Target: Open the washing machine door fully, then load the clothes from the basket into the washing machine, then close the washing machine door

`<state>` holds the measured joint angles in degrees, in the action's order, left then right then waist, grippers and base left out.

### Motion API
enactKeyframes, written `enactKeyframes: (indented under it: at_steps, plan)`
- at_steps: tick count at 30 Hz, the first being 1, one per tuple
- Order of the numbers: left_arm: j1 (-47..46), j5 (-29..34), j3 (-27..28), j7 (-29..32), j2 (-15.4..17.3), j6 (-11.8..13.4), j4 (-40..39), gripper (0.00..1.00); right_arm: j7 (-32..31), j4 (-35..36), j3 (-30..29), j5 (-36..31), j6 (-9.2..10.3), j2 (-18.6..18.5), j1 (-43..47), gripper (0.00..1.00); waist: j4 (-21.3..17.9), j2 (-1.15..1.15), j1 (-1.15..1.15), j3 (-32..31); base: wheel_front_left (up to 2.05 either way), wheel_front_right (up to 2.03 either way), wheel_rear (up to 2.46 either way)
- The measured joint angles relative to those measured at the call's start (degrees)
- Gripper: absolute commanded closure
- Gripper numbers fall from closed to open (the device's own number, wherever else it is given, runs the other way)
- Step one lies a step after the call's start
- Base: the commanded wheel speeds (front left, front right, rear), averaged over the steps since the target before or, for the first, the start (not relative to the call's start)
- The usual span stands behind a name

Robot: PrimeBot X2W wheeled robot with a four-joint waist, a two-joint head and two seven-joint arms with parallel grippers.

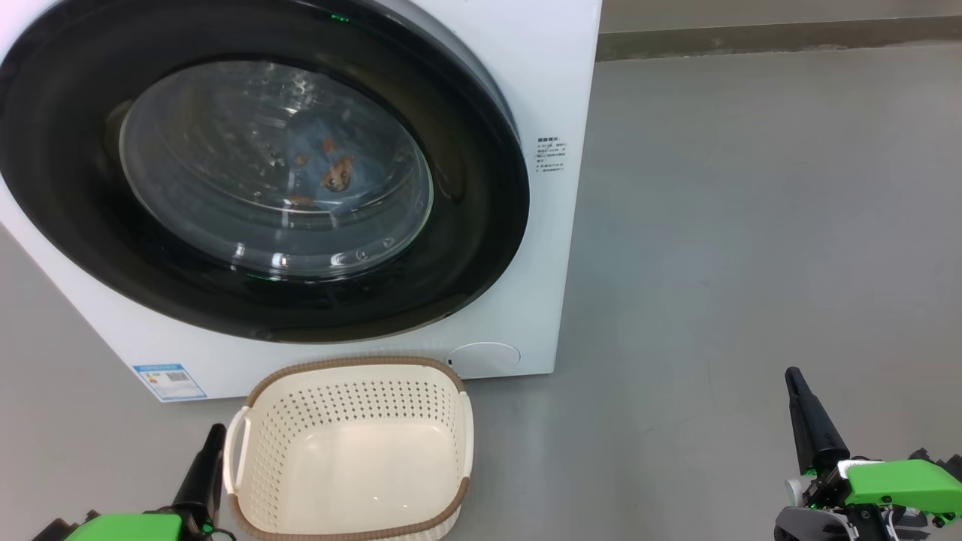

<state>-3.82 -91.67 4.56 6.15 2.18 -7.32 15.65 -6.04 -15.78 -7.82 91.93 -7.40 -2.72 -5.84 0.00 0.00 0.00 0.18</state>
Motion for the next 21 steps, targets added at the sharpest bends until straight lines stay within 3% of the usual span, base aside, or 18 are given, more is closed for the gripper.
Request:
enactKeyframes:
  at_steps: [21]
  plan:
    - [0.0,0.0,0.0,0.0,0.0,0.0,0.0,1.0,0.0,0.0,0.0,0.0,0.0,0.0,0.0,1.0,0.0,0.0,0.0,0.0,0.0,0.0,0.0]
